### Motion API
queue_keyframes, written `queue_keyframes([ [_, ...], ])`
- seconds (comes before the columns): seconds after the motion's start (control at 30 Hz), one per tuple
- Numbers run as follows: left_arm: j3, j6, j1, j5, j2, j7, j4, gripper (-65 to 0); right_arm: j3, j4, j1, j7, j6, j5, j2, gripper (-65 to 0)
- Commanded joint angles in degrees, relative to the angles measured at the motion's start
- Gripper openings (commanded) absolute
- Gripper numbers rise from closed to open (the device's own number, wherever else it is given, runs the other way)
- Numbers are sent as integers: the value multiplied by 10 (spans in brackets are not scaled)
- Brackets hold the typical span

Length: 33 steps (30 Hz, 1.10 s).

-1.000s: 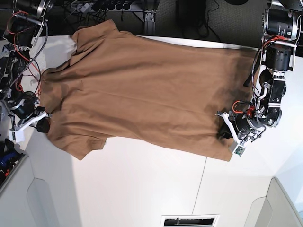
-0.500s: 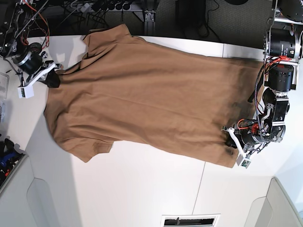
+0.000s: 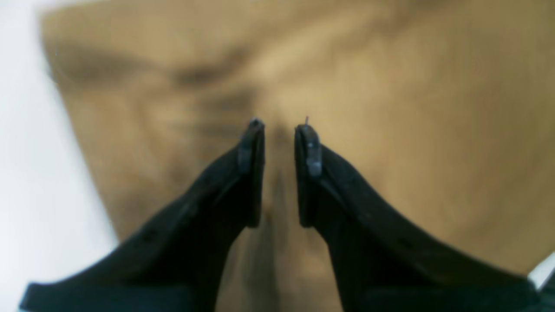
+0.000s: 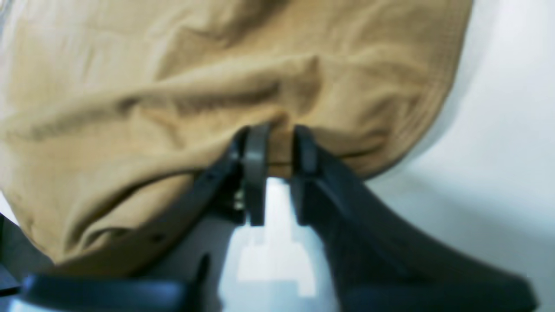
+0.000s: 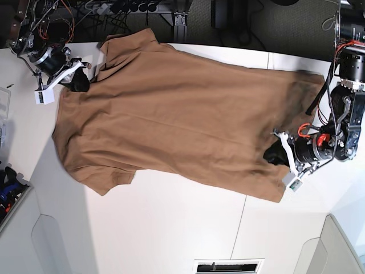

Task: Layout the t-shirt on the table in an organized manner, then fold the t-shirt properly
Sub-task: 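Release and move the right gripper to the collar, left gripper to the hem, then grasp the collar with the right gripper and pull it away from the left gripper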

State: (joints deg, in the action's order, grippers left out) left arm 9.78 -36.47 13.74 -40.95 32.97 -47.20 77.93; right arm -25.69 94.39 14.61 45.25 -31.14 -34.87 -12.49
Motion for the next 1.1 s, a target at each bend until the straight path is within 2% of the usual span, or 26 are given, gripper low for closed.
queue_keyframes([
  [0.0,-5,-3,2,-8,9,10,17,-495,-3,9,-1,2,1,1,-8,-484],
  [0.07,-5,-3,-24,-6,9,11,29,-495,-6,12,-1,36,3,-14,-9,-432],
  [0.13,-5,-3,-47,5,9,11,39,-495,-15,22,6,45,-2,-39,-8,-409],
  [0.27,-5,-3,-78,20,14,11,58,-495,-42,66,39,45,-4,-42,-8,-409],
  [0.5,-5,-2,-82,24,16,26,61,-495,-68,87,105,30,-4,-41,-8,-409],
  [0.67,-5,-2,-82,35,5,34,61,-495,-68,81,104,5,-3,-31,-8,-408],
  [0.8,-5,-2,-89,37,3,34,61,-495,-55,60,89,2,-4,-28,-8,-401],
  [0.93,-5,-2,-99,37,3,35,61,-495,-17,44,86,0,-4,-28,-8,-316],
  [1.07,-5,-2,-100,37,4,35,61,-495,13,44,86,-10,-3,-20,-8,-314],
])
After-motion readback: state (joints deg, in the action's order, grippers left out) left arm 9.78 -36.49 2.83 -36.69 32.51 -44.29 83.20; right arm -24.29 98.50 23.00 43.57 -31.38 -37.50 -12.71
